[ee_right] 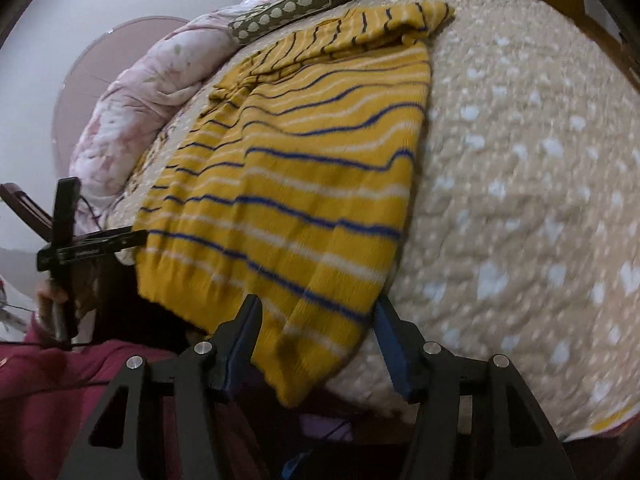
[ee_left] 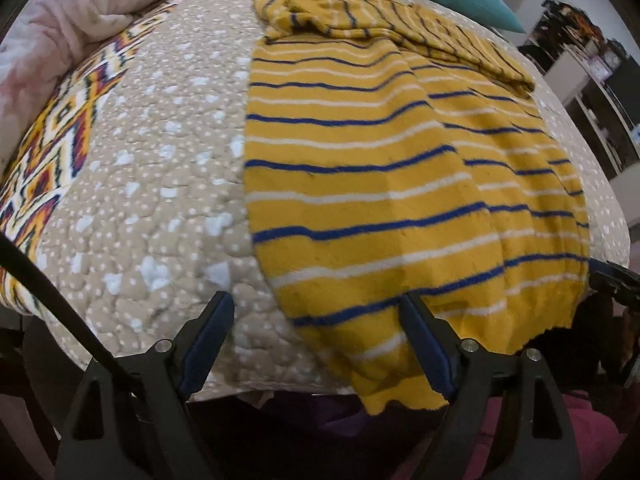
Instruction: Fold small clothes
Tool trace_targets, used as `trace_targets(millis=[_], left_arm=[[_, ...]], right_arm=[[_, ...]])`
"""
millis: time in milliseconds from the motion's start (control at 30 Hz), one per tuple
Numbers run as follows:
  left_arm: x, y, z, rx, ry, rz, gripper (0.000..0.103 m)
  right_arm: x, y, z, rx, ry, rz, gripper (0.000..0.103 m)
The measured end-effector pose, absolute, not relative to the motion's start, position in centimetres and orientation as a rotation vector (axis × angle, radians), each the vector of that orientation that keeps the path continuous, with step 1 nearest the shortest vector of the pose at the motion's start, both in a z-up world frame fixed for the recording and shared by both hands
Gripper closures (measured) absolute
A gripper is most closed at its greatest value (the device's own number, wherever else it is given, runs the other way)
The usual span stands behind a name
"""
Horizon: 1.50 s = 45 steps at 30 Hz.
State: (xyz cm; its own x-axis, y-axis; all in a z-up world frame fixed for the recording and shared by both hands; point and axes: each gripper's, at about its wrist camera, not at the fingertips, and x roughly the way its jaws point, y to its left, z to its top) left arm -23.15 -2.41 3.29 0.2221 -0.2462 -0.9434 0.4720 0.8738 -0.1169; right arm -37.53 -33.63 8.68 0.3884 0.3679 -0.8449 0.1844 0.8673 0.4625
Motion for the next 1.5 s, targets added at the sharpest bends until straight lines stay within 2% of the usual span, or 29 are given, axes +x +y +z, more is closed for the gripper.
trace_targets(millis=[300,467,1000,1067,1100,1133,1167,1200,1233,1333,1500], left_arm=[[-23.5,-2.5,2.8,0.206,1.257,-0.521,0.015],[-23.8,-3.1,2.6,0.24,1.25,-0.519,0.014],[-24.0,-3.6,2.1,0.275,1.234,-0.495,0.009],[-24.1,-3.7,2.1,0.288,1.221,-0.496,0.009],[-24.2,-3.7,2.1,0.29,1.213,-0.501,0.013],[-24.4,-3.8,2.3,0.288,1.208,-0.502,0.023],[-24.5,-3.7,2.5,0.289,1.204,-0.503,0.028],[-24.5,-3.6,2.9,0.29,1.201,-0.515,0.04],[-24.5,-3.4,3.1,0.287,1.201,-0.521,0.056],[-23.9,-2.8,4.1,0.24,1.226,-0.55,0.086],[-23.4,-2.8,4.9,0.229,1.236,-0.581,0.091]], right_arm=[[-38.2,-31.6,7.3,0.594,1.201,0.257,0.04],[-37.6,-30.1,7.0,0.583,1.216,0.324,0.047],[-36.2,-30.1,7.0,0.599,1.201,0.303,0.047],[-36.0,-29.8,6.9,0.581,1.206,0.309,0.057],[-35.8,-29.5,6.9,0.555,1.207,0.311,0.074],[-35.8,-29.3,6.9,0.537,1.207,0.307,0.083],[-35.6,-29.3,6.9,0.531,1.206,0.303,0.083],[-35.6,-29.3,7.0,0.534,1.205,0.307,0.084],[-35.4,-29.2,7.2,0.532,1.198,0.314,0.085],[-34.7,-29.4,8.7,0.513,1.151,0.335,0.085],[-33.2,-30.5,11.3,0.497,1.059,0.344,0.085]])
